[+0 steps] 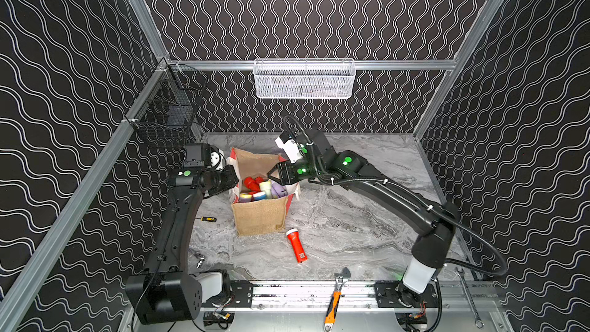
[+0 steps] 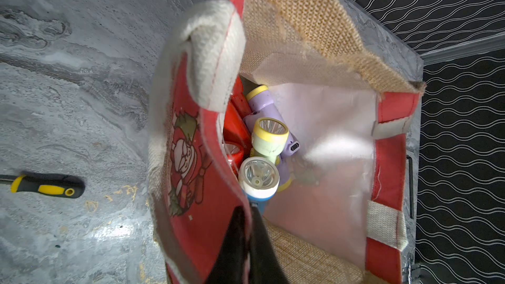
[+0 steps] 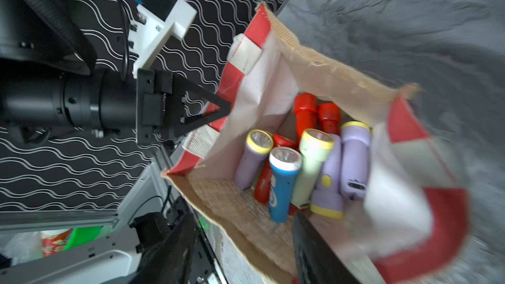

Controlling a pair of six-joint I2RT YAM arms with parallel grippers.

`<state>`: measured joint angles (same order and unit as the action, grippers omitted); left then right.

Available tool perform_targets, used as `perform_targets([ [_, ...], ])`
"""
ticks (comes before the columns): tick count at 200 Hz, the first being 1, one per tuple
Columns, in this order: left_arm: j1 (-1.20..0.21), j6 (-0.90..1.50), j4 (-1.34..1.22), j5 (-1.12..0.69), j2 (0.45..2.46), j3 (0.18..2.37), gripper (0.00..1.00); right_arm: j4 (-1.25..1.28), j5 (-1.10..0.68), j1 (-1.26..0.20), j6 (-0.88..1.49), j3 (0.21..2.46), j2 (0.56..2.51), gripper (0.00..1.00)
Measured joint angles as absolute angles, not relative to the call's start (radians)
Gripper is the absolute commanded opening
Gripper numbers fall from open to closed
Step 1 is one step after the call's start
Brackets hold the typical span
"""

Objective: Put the flashlights into the tote bags
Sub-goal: Pick up the flashlight from the center of the board.

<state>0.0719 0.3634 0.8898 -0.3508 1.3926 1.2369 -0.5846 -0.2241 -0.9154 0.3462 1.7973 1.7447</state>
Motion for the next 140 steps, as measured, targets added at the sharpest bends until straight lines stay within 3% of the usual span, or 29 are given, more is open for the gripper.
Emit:
perform_targets([
  [75,0.072,0.363,0.903,-0.342,1.412,1.264,0.09,-0.651,-0.136,-0.915,0.298,1.392,1.432,0.59],
  [140,0.072,0.365,0.903,-0.330,1.403,1.262,0.09,-0.656,-0.161,-0.916,0.435,1.139,1.246,0.64],
])
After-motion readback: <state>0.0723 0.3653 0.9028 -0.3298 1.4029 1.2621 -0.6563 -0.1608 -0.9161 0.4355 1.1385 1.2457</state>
